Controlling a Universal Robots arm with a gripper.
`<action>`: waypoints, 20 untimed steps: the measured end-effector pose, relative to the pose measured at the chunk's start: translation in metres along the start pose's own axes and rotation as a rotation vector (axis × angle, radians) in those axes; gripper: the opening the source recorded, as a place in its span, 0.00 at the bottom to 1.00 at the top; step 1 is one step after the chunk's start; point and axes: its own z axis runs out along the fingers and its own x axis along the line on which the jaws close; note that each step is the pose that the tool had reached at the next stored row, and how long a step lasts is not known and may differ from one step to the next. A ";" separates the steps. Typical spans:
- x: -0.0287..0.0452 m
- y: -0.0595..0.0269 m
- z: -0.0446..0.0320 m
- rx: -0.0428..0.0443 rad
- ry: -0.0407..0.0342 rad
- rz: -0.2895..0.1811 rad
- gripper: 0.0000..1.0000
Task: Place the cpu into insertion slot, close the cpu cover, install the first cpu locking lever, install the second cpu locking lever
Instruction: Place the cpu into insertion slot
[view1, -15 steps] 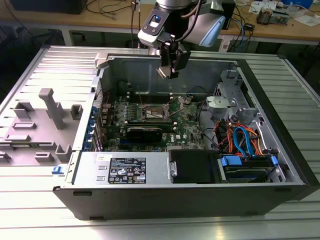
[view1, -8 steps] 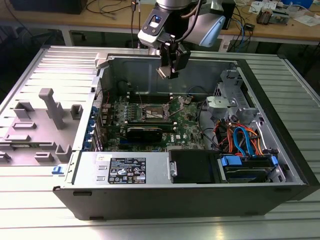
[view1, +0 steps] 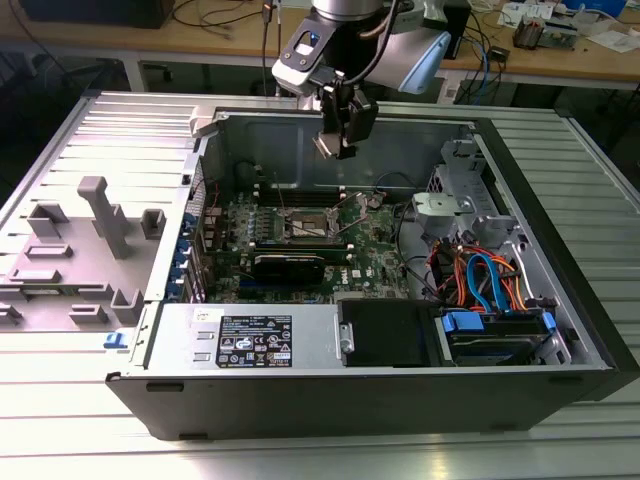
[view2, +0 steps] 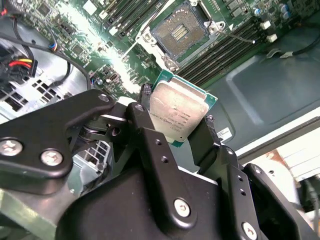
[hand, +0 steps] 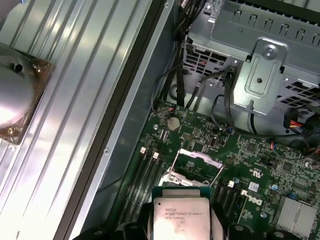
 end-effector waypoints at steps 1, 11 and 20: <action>0.0000 0.0000 0.0001 -0.0003 -0.0010 0.014 0.55; -0.0009 -0.0006 0.0041 0.0018 -0.0048 0.085 0.55; -0.0010 -0.0006 0.0042 0.0023 -0.0049 0.091 0.55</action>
